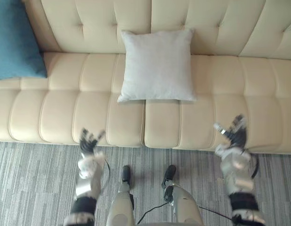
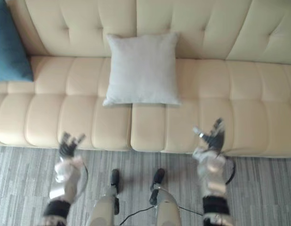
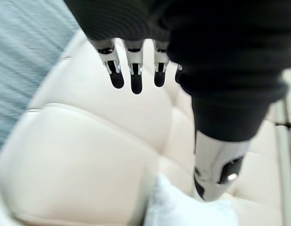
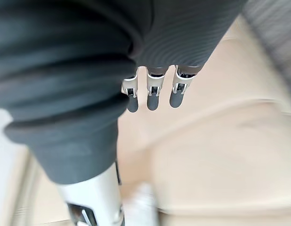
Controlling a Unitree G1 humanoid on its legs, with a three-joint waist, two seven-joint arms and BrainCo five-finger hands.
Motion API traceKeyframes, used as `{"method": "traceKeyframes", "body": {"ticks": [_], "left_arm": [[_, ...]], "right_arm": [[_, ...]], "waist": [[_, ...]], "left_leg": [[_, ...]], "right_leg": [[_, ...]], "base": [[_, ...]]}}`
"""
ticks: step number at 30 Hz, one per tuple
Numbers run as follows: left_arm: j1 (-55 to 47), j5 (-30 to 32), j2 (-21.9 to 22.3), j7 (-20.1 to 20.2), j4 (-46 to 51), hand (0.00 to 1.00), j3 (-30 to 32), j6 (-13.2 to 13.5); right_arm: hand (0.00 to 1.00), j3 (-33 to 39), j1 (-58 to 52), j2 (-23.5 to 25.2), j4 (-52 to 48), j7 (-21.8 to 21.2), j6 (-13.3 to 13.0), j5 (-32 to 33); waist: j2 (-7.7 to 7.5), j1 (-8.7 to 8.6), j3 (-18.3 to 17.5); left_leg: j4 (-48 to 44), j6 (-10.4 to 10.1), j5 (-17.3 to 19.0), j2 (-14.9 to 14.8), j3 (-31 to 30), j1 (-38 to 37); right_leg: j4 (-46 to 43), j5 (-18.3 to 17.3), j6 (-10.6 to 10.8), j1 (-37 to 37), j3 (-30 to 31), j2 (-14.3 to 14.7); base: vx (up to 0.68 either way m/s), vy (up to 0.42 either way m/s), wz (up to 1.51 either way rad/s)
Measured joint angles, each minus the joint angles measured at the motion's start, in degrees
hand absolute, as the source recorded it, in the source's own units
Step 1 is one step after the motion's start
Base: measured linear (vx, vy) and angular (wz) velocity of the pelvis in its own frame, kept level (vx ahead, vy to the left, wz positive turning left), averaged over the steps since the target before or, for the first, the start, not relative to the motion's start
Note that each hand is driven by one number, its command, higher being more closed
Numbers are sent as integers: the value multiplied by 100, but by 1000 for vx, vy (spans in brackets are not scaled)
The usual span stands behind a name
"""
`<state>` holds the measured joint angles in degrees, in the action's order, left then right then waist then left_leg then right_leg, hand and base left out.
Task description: Pick up cushions and gather them together orderly.
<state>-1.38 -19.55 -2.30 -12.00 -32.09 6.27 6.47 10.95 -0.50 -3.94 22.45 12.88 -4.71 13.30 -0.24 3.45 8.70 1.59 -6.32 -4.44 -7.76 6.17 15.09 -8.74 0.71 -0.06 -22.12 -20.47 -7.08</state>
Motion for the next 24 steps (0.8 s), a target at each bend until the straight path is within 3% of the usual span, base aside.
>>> {"method": "traceKeyframes", "body": {"ticks": [1,6,14,20,23,24], "left_arm": [[-170,242,123,209,-474,0,20,-79],[-343,880,342,451,-1487,0,311,-230],[-387,1388,395,450,-2289,0,835,-352],[-360,1611,366,438,-2375,0,777,-363],[-152,1616,387,397,-2250,0,617,-421],[-173,1617,417,380,-2238,0,647,-415]], "right_arm": [[0,-18,-269,224,452,-148,15,-174],[0,48,-585,441,1427,-325,13,-343],[0,742,-847,578,2422,-446,106,-433],[0,768,-764,577,2605,-430,201,-665],[0,621,-616,574,2617,-383,215,-671],[0,610,-578,591,2618,-386,225,-673]], "waist": [[12,-7,-177],[11,-17,-617],[-6,-28,-953],[-20,-29,-869],[-63,20,-645],[-66,21,-640]], "left_leg": [[-41,13,92,-13,86,-190],[-106,11,323,-6,302,-676],[-196,-31,621,11,612,-1407],[-328,1,839,20,946,-1739],[-725,103,999,-69,1112,-1577],[-766,105,995,-85,1125,-1523]], "right_leg": [[128,23,33,240,35,31],[439,102,139,747,248,99],[719,157,197,1479,514,119],[507,138,275,1607,824,82],[25,108,427,1377,962,8],[-283,-98,389,1266,960,-29]], "base": [[44,7,-15],[56,30,-24],[79,43,-17],[26,33,-30],[-101,40,-11],[-93,19,-3]]}}
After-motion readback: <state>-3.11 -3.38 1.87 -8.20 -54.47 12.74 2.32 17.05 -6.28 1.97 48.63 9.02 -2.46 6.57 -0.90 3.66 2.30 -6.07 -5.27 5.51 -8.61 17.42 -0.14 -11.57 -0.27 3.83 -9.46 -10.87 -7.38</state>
